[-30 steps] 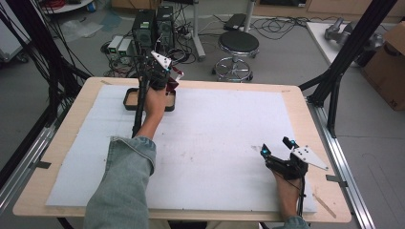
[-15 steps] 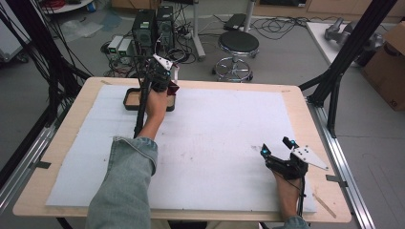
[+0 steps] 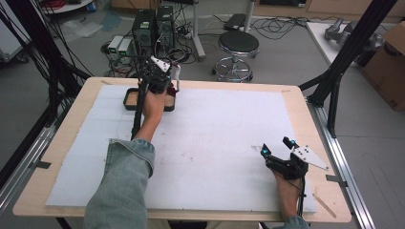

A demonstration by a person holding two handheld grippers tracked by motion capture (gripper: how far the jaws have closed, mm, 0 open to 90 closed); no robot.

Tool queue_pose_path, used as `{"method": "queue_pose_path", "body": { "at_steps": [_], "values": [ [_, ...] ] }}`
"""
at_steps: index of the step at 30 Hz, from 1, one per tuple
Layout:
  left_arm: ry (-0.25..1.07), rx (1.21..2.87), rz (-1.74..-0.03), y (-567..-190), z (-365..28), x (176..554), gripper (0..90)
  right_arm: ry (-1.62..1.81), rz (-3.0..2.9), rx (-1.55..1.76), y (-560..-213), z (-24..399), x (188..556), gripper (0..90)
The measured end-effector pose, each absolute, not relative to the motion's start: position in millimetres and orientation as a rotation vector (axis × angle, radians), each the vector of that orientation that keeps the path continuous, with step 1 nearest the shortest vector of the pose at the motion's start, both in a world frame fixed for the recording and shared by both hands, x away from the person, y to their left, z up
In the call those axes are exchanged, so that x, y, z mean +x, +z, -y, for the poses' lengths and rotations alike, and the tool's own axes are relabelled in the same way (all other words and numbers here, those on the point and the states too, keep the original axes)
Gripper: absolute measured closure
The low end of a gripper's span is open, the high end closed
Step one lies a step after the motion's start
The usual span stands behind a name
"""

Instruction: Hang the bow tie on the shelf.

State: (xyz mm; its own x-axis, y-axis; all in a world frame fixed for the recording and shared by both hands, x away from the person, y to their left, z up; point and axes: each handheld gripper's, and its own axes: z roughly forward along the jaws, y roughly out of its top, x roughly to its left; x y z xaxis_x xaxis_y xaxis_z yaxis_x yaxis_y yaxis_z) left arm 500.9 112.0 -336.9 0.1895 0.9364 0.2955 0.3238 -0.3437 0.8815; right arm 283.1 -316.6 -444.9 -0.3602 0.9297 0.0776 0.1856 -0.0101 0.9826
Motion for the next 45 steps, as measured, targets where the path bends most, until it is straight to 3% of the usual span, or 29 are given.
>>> {"method": "queue_pose_path", "body": {
  "at_steps": [14, 24, 45],
  "values": [
    [1.026, 1.701, -1.151, -325.8, -133.5, 468.9, 43.5, 1.423, -1.599, 1.183, -445.0, 316.7, 283.4, 11.3],
    [0.929, 1.669, -1.048, -321.6, -148.3, 426.9, 37.3, 1.417, -1.602, 1.181, -445.2, 316.9, 283.4, 11.3],
    [0.896, 1.566, -0.975, -340.2, -192.6, 338.9, 27.0, 1.405, -1.587, 1.191, -445.1, 317.6, 283.2, 11.3]
  ]
}}
